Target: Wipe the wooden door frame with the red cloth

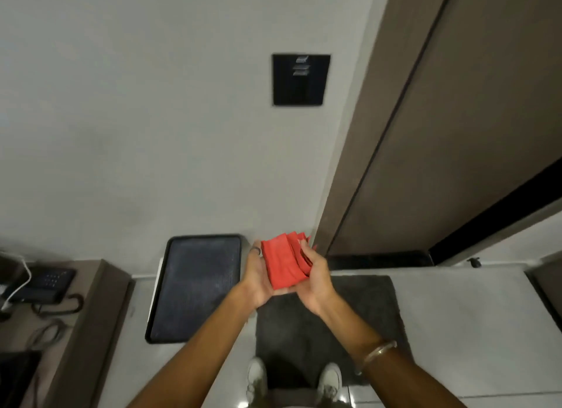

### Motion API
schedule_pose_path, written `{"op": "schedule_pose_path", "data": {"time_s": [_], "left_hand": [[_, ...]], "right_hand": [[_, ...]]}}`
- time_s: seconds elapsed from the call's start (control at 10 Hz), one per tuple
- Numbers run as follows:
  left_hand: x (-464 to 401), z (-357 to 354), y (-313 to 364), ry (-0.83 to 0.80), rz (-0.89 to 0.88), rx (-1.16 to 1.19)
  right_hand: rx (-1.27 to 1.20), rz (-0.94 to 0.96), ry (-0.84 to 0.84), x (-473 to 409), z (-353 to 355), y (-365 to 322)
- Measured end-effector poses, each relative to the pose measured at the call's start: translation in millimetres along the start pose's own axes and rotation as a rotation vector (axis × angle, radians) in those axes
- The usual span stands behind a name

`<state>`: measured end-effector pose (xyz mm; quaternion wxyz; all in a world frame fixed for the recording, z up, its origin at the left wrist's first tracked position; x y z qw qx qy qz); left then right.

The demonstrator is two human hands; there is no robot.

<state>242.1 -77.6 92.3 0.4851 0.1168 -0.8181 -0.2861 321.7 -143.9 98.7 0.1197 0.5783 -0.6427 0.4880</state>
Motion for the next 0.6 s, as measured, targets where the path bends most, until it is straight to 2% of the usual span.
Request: {"op": "schedule_pose_path", "data": {"time_s": [0.1,0.2,0.3,0.4,0.5,0.6], "left_hand": [[-13,86,-15,0.154,0.02,-0.082],[-22,145,-23,0.213,0.044,-0.174],[-39,224,-35,0.305,0.058,-0.256],[-56,263,-43,0.375,0.045,-0.243],[-88,298,-52,0.439,0.037,-0.179],[-95,305,-50,0.445,0.008,-0.214]], "right_hand": [[0.456,-0.097,0.168,-36,1,69],[0.645,-0.19,0.314,-60,7,116],[0.703,-0.317,0.363,-95,-5,185],[0.751,-0.337,0.348,-121,-21,213],[0.901,-0.298,0.323,-152,-39,230],[1.009,-0.256,0.325,-159,-46,227]]}}
Point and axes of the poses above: each hand's wrist, its own x-axis away from the middle knuckle, its own z-axis out of the back of the hand, y = z × x, the point moved 9 cm from there along -x, towards the middle knuckle, and after that the axes turned 9 degrees about -z, right-handed, at the moved point
